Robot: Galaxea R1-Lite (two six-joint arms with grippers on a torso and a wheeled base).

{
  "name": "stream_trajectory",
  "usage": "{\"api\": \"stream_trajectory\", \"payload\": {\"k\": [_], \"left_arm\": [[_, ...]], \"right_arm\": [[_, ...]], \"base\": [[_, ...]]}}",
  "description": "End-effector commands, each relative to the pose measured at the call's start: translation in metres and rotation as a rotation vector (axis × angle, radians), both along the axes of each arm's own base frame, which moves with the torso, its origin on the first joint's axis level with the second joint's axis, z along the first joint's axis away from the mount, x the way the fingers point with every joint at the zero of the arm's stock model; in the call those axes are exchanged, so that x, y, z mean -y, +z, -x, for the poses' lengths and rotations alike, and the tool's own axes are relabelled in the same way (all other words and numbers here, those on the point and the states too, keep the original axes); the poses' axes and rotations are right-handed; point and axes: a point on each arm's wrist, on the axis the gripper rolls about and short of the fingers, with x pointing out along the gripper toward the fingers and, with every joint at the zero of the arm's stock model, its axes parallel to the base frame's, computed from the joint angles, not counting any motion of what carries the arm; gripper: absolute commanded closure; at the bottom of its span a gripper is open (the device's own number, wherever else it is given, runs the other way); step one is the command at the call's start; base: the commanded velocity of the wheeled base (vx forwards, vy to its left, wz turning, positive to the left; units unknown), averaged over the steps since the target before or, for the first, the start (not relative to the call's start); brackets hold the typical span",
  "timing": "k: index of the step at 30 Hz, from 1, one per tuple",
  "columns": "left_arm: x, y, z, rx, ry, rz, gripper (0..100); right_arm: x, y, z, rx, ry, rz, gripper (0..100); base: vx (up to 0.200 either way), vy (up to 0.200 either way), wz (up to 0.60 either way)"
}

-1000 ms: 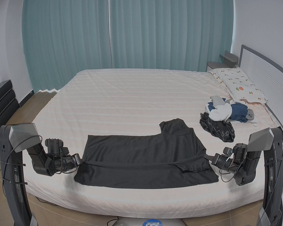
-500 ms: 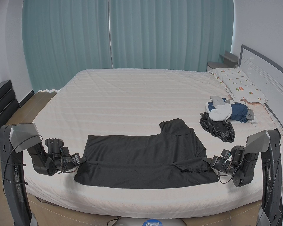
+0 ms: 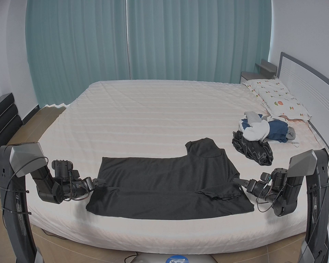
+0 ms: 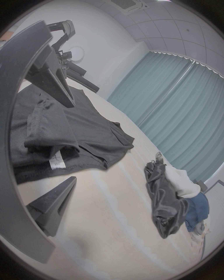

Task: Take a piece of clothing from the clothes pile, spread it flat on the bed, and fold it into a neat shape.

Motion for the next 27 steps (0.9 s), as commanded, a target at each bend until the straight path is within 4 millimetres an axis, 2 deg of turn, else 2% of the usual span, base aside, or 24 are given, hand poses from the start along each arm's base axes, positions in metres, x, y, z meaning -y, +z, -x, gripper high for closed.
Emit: {"api": "stream_trajectory", "payload": {"k": [1,5,11,23,27], "left_arm": [[-0.002,0.015,0.000,0.035,0.011,0.014,0],[-0.002,0.016,-0.001,0.033,0.029,0.038,0],[-0.002,0.016,-0.002,0.046,0.035,0.046,0],[-0.003,0.015,-0.005,0.053,0.043,0.051,0],[-0.004,0.023,-0.015,0.081,0.081,0.084,0]], "right_arm": [[0.010,0.011,0.000,0.030,-0.031,0.001,0],[0.011,0.011,0.002,0.023,-0.035,0.001,0],[0.011,0.010,0.003,0.021,-0.033,0.002,0],[0.007,0.009,0.004,0.013,-0.024,0.002,0],[0.005,0.009,0.004,0.013,-0.017,0.003,0]], "base": [[0.000,0.000,0.00],[0.000,0.000,0.00],[0.200,0.000,0.00],[0.000,0.000,0.00],[0.000,0.000,0.00]]}}
